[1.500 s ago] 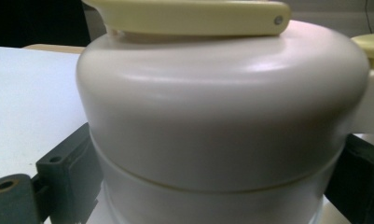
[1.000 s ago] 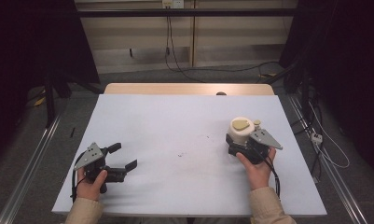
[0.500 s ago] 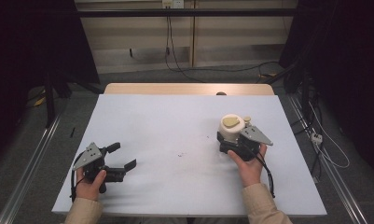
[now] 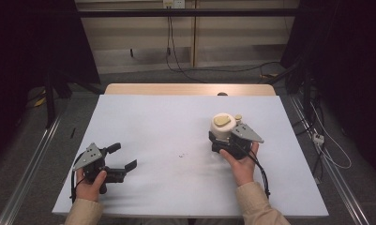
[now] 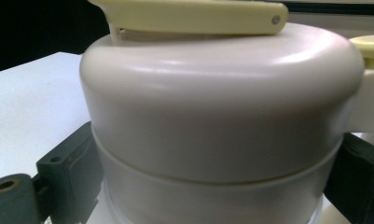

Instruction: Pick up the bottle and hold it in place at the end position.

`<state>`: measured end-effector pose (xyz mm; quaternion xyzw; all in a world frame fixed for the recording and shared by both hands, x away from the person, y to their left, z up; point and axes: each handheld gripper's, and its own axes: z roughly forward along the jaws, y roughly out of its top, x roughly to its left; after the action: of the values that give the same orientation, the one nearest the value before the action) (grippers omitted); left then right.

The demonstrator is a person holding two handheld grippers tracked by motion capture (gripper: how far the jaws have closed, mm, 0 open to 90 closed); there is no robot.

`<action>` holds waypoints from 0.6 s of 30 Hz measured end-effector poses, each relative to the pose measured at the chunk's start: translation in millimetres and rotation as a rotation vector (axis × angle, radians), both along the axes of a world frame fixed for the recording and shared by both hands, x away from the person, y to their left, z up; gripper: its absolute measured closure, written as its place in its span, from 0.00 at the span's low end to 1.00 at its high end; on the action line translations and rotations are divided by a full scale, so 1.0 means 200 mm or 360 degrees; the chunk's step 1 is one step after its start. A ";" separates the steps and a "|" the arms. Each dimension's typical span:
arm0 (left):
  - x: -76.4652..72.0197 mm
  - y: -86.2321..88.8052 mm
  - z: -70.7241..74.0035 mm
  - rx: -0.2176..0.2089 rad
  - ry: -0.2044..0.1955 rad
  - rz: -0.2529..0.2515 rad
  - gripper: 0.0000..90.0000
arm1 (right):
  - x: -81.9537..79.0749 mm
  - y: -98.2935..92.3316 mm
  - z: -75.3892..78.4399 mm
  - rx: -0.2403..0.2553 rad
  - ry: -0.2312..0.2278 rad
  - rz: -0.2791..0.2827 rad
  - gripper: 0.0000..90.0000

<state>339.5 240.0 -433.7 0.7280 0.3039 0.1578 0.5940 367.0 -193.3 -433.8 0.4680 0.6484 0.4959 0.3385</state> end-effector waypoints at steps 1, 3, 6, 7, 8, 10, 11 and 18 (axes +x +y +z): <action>0.00 0.00 0.00 -0.0001 -0.0002 0.0000 0.04 | 0.00 0.01 0.00 0.0007 0.0001 0.0002 0.06; 0.00 0.00 0.00 0.0001 -0.0003 -0.0001 0.04 | 0.01 0.02 0.00 0.0002 0.0003 0.0012 0.06; 0.00 0.00 0.00 0.0000 0.0002 0.0000 0.04 | 0.03 0.04 0.00 0.0003 0.0008 0.0023 0.06; 0.00 0.00 0.00 -0.0003 0.0003 0.0003 0.04 | 0.03 0.05 0.00 0.0005 0.0009 0.0028 0.06; 0.00 0.01 0.00 -0.0005 0.0004 0.0003 0.04 | 0.04 0.06 0.00 0.0001 0.0007 0.0032 0.06; 0.00 0.01 0.00 -0.0003 0.0000 0.0003 0.04 | 0.05 0.08 0.01 0.0003 0.0006 0.0039 0.06; 0.00 0.01 0.00 -0.0002 0.0004 0.0003 0.04 | 0.05 0.09 0.01 0.0002 0.0007 0.0043 0.06; 0.00 0.01 0.00 0.0016 -0.0010 -0.0003 0.04 | 0.09 0.13 0.00 0.0009 0.0015 0.0060 0.06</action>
<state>339.3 241.1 -433.0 0.7307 0.3005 0.1612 0.5914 384.3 -167.6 -434.0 0.4591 0.6572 0.5019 0.3247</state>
